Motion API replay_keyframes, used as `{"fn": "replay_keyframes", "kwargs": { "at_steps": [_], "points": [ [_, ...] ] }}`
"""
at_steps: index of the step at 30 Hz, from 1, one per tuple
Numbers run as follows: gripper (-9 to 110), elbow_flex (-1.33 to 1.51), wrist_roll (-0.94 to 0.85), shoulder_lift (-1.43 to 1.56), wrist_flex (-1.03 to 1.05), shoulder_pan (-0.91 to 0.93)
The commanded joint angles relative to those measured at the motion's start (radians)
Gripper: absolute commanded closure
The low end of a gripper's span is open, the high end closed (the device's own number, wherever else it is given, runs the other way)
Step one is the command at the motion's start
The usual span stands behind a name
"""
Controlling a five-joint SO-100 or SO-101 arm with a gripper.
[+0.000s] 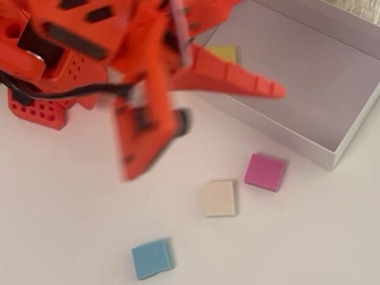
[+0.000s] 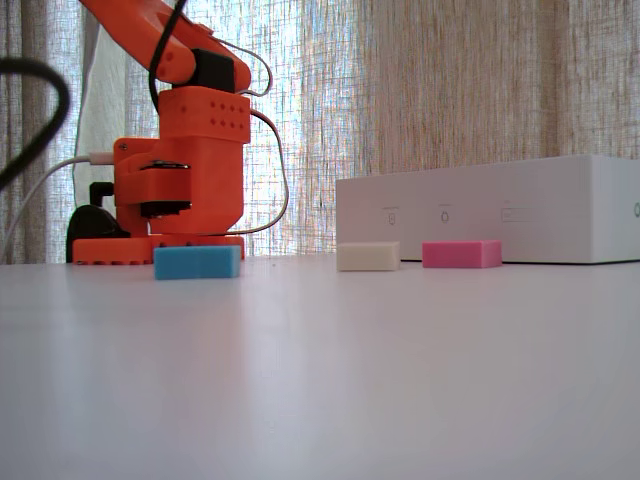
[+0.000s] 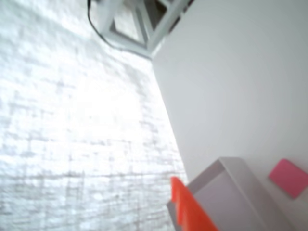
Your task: Grasp the yellow cuboid and put it in the bin.
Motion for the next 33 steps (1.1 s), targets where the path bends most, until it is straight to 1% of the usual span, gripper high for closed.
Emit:
{"fn": "replay_keyframes", "kwargs": {
  "at_steps": [1, 4, 7, 12, 14, 16, 18, 19, 21, 25, 28, 31, 33],
  "points": [
    [49, -0.051, 0.143, 0.149, 0.018, 0.172],
    [49, -0.038, 0.252, 0.21, 0.17, 0.267],
    [49, 0.066, 0.316, 0.307, 0.27, 0.337],
    [49, 0.324, 0.322, 0.503, 0.291, 0.428],
    [54, 0.413, 0.311, 0.571, 0.319, 0.453],
    [62, 0.494, 0.284, 0.637, 0.35, 0.471],
    [66, 0.554, 0.264, 0.69, 0.376, 0.482],
    [73, 0.575, 0.261, 0.715, 0.396, 0.485],
    [82, 0.611, 0.259, 0.741, 0.431, 0.491],
    [88, 0.635, 0.245, 0.741, 0.477, 0.497],
    [90, 0.661, 0.224, 0.741, 0.497, 0.5],
    [98, 0.692, 0.21, 0.741, 0.491, 0.511],
    [102, 0.712, 0.199, 0.741, 0.485, 0.517]
  ]
}}
